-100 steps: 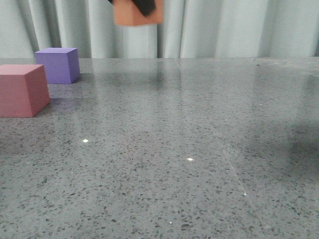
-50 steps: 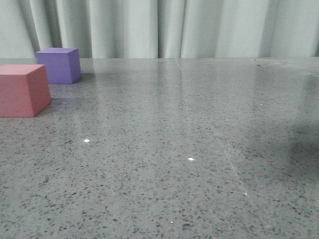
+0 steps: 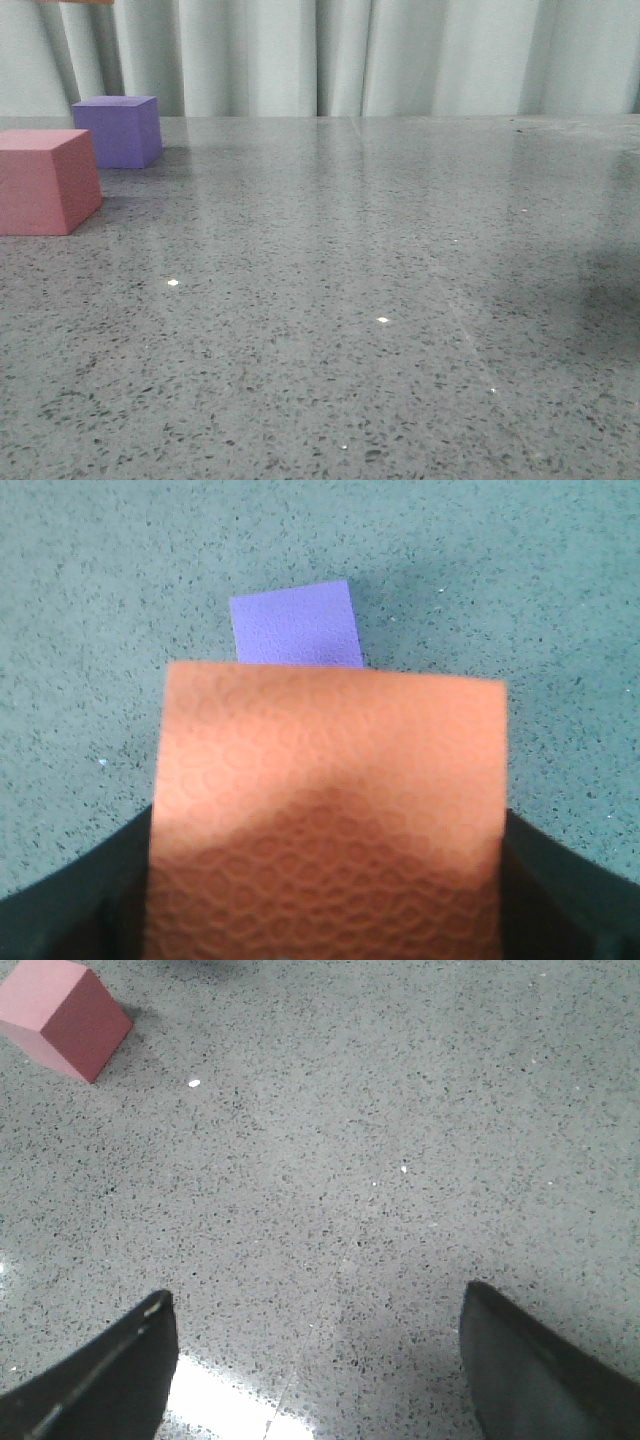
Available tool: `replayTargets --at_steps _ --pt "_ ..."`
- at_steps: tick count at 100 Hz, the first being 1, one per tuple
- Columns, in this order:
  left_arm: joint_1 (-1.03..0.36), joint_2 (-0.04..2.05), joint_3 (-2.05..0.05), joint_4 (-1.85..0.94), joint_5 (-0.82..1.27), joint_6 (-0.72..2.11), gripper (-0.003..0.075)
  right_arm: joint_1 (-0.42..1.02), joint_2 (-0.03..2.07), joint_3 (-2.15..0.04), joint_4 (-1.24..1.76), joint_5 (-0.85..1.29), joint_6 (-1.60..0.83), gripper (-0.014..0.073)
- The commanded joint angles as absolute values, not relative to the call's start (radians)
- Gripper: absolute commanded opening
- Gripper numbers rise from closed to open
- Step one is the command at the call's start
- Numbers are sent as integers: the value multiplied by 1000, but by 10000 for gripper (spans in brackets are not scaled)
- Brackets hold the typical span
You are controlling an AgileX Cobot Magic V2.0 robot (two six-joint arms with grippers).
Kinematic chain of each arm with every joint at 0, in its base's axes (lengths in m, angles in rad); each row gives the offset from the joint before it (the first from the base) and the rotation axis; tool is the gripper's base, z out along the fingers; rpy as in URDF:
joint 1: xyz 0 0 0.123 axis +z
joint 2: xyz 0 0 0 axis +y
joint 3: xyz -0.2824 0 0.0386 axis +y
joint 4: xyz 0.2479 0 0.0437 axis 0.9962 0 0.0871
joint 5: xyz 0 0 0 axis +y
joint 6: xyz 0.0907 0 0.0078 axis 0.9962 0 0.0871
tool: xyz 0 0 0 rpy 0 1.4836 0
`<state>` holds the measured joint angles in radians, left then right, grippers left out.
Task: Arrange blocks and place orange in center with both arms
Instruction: 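Close the left gripper and lift the orange cube toward the purple cube, then lower the orange cube between the purple and pink cubes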
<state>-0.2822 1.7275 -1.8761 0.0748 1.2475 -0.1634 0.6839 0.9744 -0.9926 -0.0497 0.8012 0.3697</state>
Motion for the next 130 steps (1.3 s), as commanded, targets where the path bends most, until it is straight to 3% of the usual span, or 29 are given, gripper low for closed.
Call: replayTargets --at_steps 1,53,130 --pt "-279 1671 -1871 82 1188 -202 295 686 957 -1018 -60 756 370 580" --pt "-279 1676 -1673 100 1041 -336 294 686 957 -1018 -60 757 370 580" --pt "-279 1757 -1653 102 1003 -345 294 686 957 -1018 -60 755 370 580"
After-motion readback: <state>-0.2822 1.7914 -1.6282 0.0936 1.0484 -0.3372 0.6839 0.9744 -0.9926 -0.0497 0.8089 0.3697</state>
